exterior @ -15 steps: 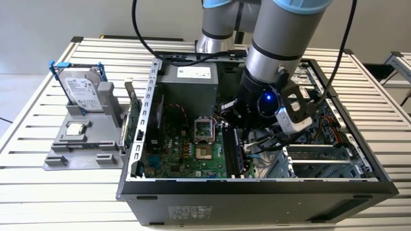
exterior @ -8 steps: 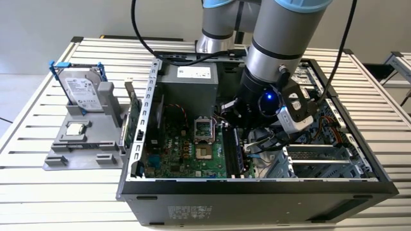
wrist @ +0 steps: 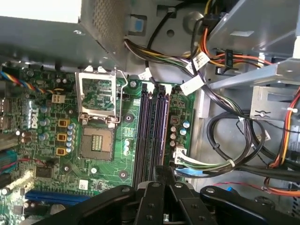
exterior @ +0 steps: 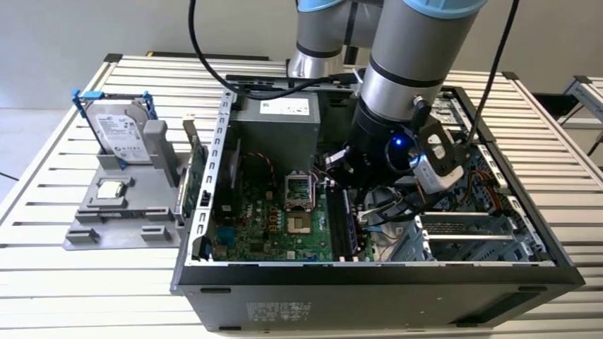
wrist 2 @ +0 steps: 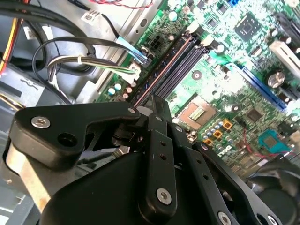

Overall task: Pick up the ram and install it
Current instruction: 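Insert the ram into the slot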

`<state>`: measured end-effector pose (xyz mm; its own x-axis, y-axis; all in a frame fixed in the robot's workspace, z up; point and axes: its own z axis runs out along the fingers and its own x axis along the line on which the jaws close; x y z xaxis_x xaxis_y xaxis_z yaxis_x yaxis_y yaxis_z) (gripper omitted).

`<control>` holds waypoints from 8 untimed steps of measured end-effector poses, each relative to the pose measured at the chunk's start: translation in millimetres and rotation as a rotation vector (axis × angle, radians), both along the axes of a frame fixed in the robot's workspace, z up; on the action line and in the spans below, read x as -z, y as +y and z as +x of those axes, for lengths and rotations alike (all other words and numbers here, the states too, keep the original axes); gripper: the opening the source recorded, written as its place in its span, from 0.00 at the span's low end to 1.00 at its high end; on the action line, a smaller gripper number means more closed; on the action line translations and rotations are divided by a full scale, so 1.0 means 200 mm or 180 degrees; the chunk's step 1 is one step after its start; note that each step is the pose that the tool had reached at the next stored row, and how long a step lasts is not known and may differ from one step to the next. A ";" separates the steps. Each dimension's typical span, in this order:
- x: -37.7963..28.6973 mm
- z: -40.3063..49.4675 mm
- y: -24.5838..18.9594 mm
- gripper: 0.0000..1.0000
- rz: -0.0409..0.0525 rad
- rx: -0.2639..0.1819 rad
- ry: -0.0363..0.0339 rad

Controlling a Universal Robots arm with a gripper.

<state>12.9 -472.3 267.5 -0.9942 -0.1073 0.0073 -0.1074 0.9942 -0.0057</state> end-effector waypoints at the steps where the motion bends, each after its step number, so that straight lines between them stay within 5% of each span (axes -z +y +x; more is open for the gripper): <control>1: 0.000 0.000 0.000 0.00 0.0000 -0.0043 0.0000; 8: 0.000 0.000 0.000 0.00 0.0000 -0.0337 0.0000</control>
<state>12.9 -472.2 267.4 -0.9773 -0.2117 0.0074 -0.2117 0.9773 -0.0057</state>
